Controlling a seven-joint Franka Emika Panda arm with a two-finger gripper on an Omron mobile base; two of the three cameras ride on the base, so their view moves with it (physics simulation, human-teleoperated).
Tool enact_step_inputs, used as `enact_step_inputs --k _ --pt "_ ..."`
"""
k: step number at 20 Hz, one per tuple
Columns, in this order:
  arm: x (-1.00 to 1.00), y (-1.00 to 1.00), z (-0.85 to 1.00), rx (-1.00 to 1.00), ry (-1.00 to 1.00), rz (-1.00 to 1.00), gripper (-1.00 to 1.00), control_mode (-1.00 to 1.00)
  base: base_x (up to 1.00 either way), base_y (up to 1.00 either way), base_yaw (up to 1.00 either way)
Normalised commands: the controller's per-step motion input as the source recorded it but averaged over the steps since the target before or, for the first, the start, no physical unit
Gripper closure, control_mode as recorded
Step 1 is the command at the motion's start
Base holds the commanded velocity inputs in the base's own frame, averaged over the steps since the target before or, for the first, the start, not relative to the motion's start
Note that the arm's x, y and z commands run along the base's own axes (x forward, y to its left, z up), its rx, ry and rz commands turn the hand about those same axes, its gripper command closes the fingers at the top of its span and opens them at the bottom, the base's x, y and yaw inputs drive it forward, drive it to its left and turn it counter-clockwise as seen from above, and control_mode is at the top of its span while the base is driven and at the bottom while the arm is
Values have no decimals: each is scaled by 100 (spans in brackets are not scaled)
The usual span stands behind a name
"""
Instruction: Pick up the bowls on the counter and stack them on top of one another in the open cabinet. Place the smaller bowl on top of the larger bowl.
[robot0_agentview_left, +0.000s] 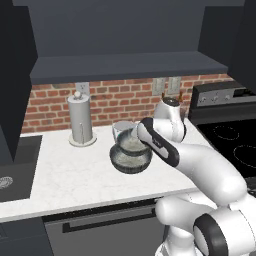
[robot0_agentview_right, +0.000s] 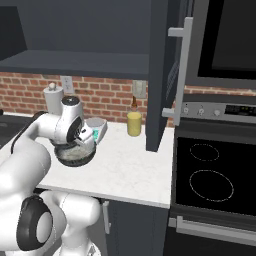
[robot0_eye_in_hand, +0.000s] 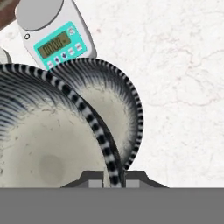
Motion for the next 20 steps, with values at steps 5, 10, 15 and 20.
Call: enact_step_inputs --k 5,10,15,20 --pt "0 0 -32 0 2 0 100 -100 0 0 0" --pt "0 0 -37 0 1 0 100 -100 0 0 0" --pt "1 0 -31 0 2 0 100 -100 0 0 0" --pt "2 0 -18 0 2 0 100 -100 0 0 0"
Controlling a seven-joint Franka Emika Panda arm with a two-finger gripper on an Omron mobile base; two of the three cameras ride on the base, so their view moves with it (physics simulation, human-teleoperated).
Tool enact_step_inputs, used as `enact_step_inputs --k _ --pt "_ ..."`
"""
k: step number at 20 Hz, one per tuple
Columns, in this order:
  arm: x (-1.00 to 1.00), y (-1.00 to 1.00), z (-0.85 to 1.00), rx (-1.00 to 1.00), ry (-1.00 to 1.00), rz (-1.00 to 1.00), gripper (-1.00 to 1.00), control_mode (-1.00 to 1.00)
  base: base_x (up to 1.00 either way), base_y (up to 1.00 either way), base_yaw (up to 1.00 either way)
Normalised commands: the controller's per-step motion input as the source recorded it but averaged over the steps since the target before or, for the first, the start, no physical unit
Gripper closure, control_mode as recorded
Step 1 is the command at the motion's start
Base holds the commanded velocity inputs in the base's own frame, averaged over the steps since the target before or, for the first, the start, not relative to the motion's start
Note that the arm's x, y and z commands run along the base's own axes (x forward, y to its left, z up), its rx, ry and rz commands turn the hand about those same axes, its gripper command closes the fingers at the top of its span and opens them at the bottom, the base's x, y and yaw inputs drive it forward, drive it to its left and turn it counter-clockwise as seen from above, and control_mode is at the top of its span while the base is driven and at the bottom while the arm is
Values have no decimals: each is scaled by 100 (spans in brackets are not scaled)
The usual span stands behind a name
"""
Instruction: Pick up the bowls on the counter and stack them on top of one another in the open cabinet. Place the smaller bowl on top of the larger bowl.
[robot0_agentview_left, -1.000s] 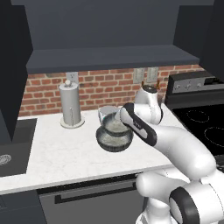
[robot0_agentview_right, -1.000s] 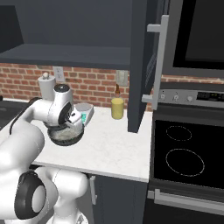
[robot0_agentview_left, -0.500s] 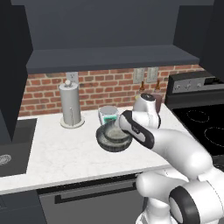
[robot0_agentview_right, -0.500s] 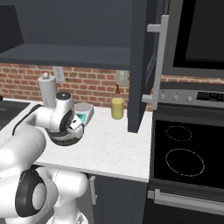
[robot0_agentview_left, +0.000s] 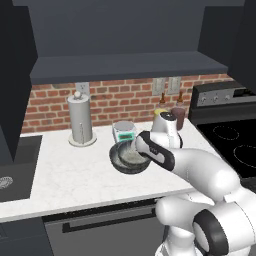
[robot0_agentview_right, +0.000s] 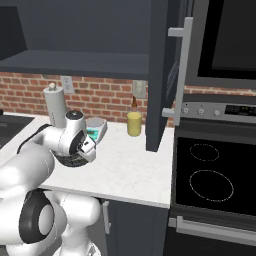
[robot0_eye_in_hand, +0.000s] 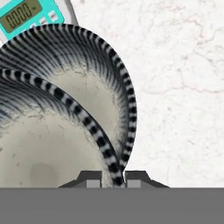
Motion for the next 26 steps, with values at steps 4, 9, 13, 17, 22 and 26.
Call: enact_step_inputs --k 4,9,13,17,22,26 --pt "6 0 -1 0 0 0 100 -100 0 0 0" --pt "42 3 0 0 0 -3 100 -100 0 0 0" --pt "43 2 0 0 0 -4 100 -100 0 0 0" --pt "32 0 -6 0 5 -1 100 -100 0 0 0" --pt "2 0 -27 0 2 0 100 -100 0 0 0" --pt "0 0 -25 0 1 0 100 -100 0 0 0"
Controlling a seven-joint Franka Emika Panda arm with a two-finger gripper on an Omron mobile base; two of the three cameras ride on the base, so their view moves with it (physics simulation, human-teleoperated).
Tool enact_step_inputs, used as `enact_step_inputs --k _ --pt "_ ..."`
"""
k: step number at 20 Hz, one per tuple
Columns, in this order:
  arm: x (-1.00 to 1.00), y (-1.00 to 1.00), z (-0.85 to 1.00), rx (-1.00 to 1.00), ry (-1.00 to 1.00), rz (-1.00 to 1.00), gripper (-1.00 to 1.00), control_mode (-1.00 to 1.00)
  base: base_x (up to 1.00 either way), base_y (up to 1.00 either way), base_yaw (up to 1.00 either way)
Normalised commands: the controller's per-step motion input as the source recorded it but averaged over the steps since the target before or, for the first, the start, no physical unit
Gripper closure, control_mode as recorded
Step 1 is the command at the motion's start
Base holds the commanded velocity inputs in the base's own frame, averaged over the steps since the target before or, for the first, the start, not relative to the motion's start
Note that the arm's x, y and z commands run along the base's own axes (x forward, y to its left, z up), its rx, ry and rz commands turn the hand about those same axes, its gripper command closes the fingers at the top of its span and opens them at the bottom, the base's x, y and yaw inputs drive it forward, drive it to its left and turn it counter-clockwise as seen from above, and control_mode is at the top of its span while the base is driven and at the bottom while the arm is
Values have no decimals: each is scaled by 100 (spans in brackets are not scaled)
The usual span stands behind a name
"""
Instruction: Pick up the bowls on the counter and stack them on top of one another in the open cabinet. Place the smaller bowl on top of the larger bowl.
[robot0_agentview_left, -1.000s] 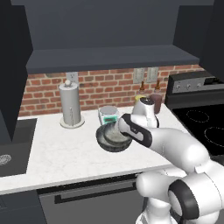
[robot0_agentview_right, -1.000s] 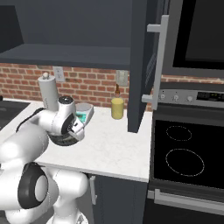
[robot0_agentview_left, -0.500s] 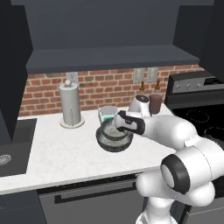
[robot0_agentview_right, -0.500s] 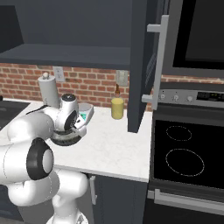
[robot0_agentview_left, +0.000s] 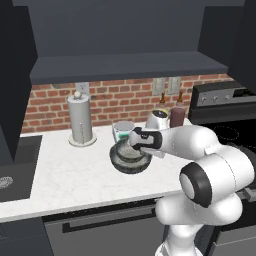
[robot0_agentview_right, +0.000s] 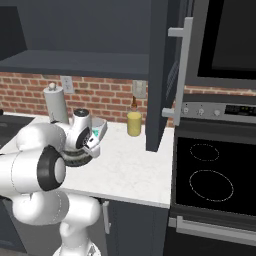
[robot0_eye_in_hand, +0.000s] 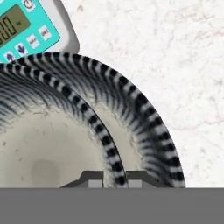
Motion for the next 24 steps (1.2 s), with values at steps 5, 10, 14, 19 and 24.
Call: enact_step_inputs --k 5,10,14,19,24 --pt "0 1 -21 0 0 0 100 -100 0 0 0" --pt "0 9 -27 0 0 0 100 -100 0 0 0" --pt "0 12 -2 0 0 0 -100 -100 0 0 0" --pt "0 14 45 0 0 0 -100 -100 0 0 0" --pt "0 2 68 0 0 0 -100 -100 0 0 0"
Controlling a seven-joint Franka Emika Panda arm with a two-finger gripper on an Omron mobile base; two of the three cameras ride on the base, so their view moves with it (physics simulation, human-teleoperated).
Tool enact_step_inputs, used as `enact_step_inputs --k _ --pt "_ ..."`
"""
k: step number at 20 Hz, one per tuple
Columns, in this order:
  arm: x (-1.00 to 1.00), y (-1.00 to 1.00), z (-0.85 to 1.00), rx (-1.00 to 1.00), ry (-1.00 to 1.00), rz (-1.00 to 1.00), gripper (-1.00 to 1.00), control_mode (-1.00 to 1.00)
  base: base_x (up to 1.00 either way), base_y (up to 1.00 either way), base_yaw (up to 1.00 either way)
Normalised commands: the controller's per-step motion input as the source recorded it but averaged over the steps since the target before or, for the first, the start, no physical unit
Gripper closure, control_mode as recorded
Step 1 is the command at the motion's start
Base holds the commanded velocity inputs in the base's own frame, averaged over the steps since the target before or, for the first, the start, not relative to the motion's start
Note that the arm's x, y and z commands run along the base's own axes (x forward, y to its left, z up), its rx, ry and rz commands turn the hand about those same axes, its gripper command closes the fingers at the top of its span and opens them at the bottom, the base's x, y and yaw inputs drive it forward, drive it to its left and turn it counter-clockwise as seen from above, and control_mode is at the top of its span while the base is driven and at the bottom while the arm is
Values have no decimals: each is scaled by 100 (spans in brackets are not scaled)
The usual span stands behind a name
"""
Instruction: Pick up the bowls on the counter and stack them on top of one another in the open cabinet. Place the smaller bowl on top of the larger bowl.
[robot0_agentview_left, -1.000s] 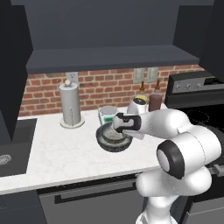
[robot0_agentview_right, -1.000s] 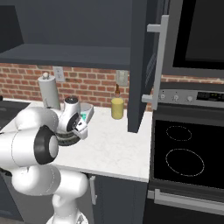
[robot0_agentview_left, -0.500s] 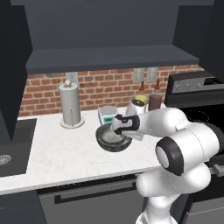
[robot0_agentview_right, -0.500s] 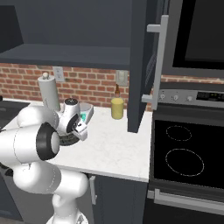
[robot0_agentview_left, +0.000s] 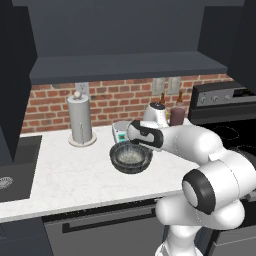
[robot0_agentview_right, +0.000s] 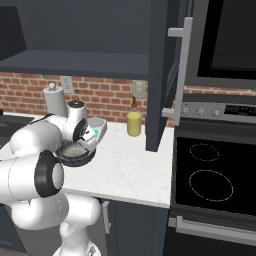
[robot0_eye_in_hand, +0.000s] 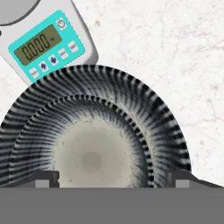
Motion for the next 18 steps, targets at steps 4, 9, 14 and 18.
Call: enact_step_inputs --k 4,9,14,18 --pt "-5 -21 32 0 9 0 -100 -100 0 0 0" --pt "-8 -45 -2 0 9 0 -100 -100 0 0 0" --pt "0 -7 -27 0 2 1 -100 -100 0 0 0" --pt "0 0 -29 -2 0 2 -100 -100 0 0 0"
